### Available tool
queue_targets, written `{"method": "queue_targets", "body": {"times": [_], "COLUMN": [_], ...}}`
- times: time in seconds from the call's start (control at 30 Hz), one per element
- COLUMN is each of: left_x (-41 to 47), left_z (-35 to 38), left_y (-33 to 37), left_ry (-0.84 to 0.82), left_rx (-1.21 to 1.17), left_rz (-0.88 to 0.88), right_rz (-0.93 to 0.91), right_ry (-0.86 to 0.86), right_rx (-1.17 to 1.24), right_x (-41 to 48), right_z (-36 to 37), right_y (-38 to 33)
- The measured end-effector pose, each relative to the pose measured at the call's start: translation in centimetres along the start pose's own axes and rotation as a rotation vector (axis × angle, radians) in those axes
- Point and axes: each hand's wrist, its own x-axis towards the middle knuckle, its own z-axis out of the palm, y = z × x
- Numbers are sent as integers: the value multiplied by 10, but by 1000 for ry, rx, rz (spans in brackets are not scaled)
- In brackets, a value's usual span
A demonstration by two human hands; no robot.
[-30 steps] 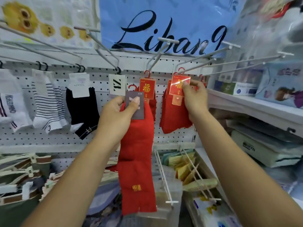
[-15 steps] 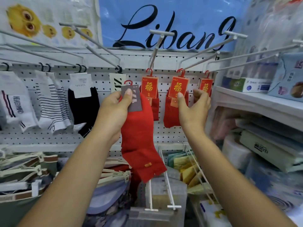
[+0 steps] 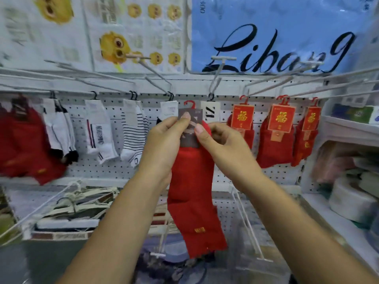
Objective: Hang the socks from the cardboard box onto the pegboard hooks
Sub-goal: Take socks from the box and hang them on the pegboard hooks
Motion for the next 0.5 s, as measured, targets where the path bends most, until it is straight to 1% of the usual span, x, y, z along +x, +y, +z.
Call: {"method": "queue_targets", "body": {"times": [0.13, 0.23, 0.33, 0.5], "left_x": [-4, 0, 6, 19], "left_z": [-76, -151, -232, -354], "left_y": [20, 33, 39, 55], "left_ry": [4, 74, 189, 448], "left_rx": [-55, -13, 117, 341], "left_rz": [-67, -56, -6, 74], "right_rz": [25, 28, 49, 54], "right_ry": [-30, -58, -119, -216], "right_rx": [78, 84, 100, 121], "right_x": [-3, -4, -1, 17], "right_z": [76, 141, 206, 301], "right_y": [-17, -26, -33, -43]}}
